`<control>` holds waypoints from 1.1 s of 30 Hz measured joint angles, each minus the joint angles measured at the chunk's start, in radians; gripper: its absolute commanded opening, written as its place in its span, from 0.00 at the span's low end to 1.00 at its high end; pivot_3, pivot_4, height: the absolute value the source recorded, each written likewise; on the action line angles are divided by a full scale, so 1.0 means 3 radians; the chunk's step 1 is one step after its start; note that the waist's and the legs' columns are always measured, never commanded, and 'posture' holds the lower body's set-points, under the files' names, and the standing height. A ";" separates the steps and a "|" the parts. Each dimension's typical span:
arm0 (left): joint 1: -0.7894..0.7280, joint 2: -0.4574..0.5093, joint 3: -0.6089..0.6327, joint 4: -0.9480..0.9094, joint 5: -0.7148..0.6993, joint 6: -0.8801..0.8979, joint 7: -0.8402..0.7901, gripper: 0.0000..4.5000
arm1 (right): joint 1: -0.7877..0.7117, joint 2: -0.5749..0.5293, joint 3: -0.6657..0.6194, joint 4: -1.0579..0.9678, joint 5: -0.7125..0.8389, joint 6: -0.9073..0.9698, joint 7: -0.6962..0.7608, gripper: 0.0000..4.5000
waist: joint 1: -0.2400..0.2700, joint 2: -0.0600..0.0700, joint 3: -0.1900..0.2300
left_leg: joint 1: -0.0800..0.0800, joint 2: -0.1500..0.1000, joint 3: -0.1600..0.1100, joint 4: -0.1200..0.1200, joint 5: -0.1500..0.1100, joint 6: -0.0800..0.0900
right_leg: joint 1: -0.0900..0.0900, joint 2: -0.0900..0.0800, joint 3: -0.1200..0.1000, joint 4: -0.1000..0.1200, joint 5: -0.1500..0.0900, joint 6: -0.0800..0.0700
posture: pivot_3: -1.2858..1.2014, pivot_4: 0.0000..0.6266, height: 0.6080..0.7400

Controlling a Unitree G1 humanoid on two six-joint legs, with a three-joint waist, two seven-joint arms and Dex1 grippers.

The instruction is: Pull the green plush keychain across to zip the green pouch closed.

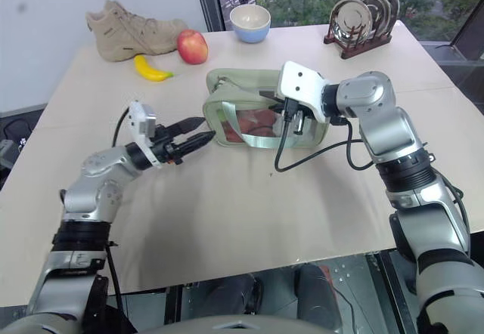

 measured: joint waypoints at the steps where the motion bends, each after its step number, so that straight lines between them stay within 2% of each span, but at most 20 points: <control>1: -0.0017 -0.0059 -0.0003 0.0006 0.0047 -0.0012 0.0067 0.61 | 0.0001 -0.0006 0.0000 -0.0009 0.0000 0.0011 0.0005 0.00 | 0.0008 0.0000 0.0000 | 0.0000 0.0000 0.0001 0.0001 0.0000 0.0000 | 0.0000 0.0000 0.0001 0.0000 0.0000 0.0000 | 0.52 0.24 1.00; 4: -0.0080 -0.0168 -0.0019 0.0025 0.0142 -0.0069 0.0195 0.61 | 0.0001 -0.0012 0.0001 -0.0065 0.0000 0.0042 0.0019 0.00 | 0.0024 -0.0001 0.0000 | 0.0000 0.0000 0.0004 0.0000 0.0000 0.0000 | 0.0000 0.0000 0.0003 -0.0002 0.0000 0.0000 | 0.52 0.24 1.00; 11: -0.0113 -0.0163 0.0016 0.0081 0.0223 -0.0130 0.0237 0.61 | 0.0003 -0.0049 0.0001 -0.0127 0.0006 0.0104 0.0061 0.00 | 0.0034 -0.0001 0.0000 | 0.0000 0.0000 0.0004 -0.0002 0.0000 0.0000 | -0.0001 -0.0001 0.0001 -0.0005 0.0000 0.0000 | 0.52 0.24 1.00; 14: -0.0125 -0.0164 0.0015 0.0143 0.0284 -0.0199 0.0211 0.43 | 0.0011 -0.0057 0.0001 -0.0161 0.0006 0.0129 0.0062 0.00 | 0.0039 -0.0001 0.0000 | 0.0000 0.0000 0.0004 -0.0002 0.0000 0.0000 | -0.0001 -0.0001 0.0001 -0.0005 0.0000 0.0000 | 0.52 0.24 1.00; 16: -0.0140 -0.0174 0.0012 0.0152 0.0303 -0.0220 0.0189 0.22 | 0.0027 -0.0068 0.0001 -0.0211 0.0010 0.0153 0.0063 0.00 | 0.0040 -0.0001 0.0000 | 0.0000 0.0000 0.0004 -0.0002 0.0000 0.0000 | -0.0001 -0.0002 0.0001 -0.0004 0.0000 0.0000 | 0.52 0.24 1.00; 17: -0.0165 -0.0190 -0.0003 0.0157 0.0315 -0.0223 0.0174 0.09 | 0.0042 -0.0081 0.0001 -0.0254 0.0018 0.0191 0.0067 0.00 | 0.0041 -0.0001 0.0000 | 0.0000 -0.0001 0.0004 -0.0001 0.0000 0.0000 | 0.0000 -0.0002 0.0001 -0.0004 0.0000 0.0000 | 0.52 0.24 1.00; 18: -0.0176 -0.0199 -0.0014 0.0157 0.0317 -0.0224 0.0172 0.02 | 0.0048 -0.0090 0.0001 -0.0284 0.0029 0.0212 0.0071 0.00 | 0.0042 -0.0001 0.0000 | 0.0000 -0.0001 0.0004 -0.0001 0.0000 0.0000 | 0.0000 -0.0002 0.0001 -0.0004 0.0000 0.0000 | 0.52 0.24 1.00; 24: -0.0187 -0.0230 -0.0021 0.0157 0.0338 -0.0225 0.0138 0.01 | 0.0152 -0.0173 0.0001 -0.0531 0.0103 0.0416 0.0068 0.00 | 0.0044 -0.0001 0.0000 | -0.0001 -0.0001 0.0004 -0.0001 0.0000 0.0000 | 0.0000 -0.0003 0.0001 -0.0004 0.0000 0.0000 | 0.52 0.24 1.00; 26: -0.0186 -0.0236 -0.0022 0.0156 0.0338 -0.0225 0.0109 0.00 | 0.0163 -0.0218 -0.0002 -0.0591 0.0152 0.0509 0.0078 0.18 | 0.0047 -0.0001 0.0000 | -0.0001 -0.0001 0.0004 -0.0001 0.0000 0.0000 | 0.0000 -0.0002 0.0001 -0.0004 0.0000 0.0000 | 0.52 0.24 1.00; 27: -0.0183 -0.0238 -0.0024 0.0154 0.0338 -0.0225 0.0099 0.00 | 0.0168 -0.0249 -0.0023 -0.0623 0.0230 0.0599 0.0110 0.21 | 0.0048 -0.0001 0.0000 | -0.0001 -0.0001 0.0004 -0.0001 0.0000 0.0000 | 0.0000 -0.0003 0.0001 -0.0005 0.0000 0.0000 | 0.52 0.24 1.00; 28: -0.0178 -0.0238 -0.0024 0.0152 0.0337 -0.0225 0.0094 0.00 | 0.0170 -0.0252 -0.0059 -0.0646 0.0291 0.0676 0.0129 0.34 | 0.0048 -0.0001 0.0000 | -0.0001 -0.0001 0.0004 -0.0001 0.0000 0.0000 | 0.0000 -0.0003 0.0001 -0.0005 0.0000 0.0000 | 0.52 0.24 1.00; 30: -0.0157 -0.0237 -0.0011 0.0152 0.0337 -0.0244 0.0089 0.00 | 0.0125 -0.0141 -0.0248 -0.0692 0.0493 0.1044 0.0024 0.50 | 0.0042 -0.0001 0.0000 | -0.0001 0.0000 0.0005 -0.0001 0.0000 0.0000 | 0.0000 -0.0002 0.0002 -0.0004 0.0000 0.0000 | 0.52 0.24 1.00; 33: -0.0115 -0.0247 -0.0011 0.0130 0.0343 -0.0338 0.0061 0.00 | -0.0195 -0.0047 -0.0467 -0.0680 0.0875 0.1762 -0.0059 0.51 | 0.0041 -0.0001 -0.0001 | 0.0000 0.0001 0.0005 -0.0003 0.0000 0.0000 | -0.0001 -0.0002 0.0002 -0.0004 0.0000 0.0000 | 0.52 0.24 1.00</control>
